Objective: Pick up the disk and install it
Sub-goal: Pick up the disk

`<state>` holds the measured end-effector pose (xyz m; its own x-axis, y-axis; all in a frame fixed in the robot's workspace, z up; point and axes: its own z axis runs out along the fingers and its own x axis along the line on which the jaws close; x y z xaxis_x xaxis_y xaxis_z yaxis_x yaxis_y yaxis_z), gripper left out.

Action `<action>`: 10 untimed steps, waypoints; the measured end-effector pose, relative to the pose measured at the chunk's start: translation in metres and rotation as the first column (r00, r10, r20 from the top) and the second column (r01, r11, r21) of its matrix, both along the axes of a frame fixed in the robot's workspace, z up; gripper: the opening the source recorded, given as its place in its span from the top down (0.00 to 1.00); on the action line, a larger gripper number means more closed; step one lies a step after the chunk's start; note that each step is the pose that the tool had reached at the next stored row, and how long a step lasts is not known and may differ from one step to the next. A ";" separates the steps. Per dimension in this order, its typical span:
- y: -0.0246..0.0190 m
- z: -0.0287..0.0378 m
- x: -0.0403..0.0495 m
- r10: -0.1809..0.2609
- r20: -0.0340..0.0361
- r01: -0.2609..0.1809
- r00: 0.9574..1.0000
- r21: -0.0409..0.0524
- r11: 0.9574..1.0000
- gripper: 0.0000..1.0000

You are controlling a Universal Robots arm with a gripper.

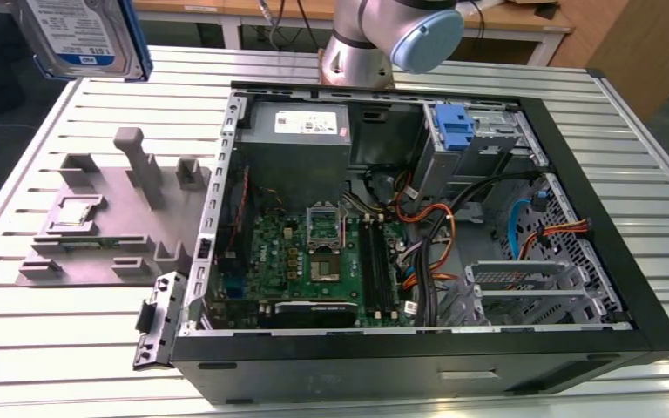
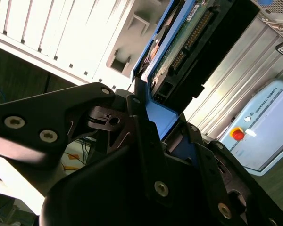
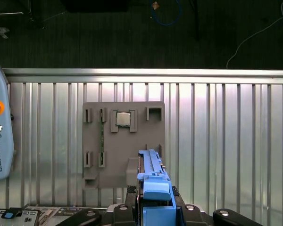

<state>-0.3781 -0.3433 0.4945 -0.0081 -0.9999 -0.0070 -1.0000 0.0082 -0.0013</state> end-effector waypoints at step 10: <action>0.0000 0.0000 0.0041 0.000 0.000 0.000 1.000 0.000 1.000 0.63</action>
<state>-0.3741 -0.3433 0.4946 -0.0081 -0.9999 -0.0069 -1.0000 0.0081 -0.0013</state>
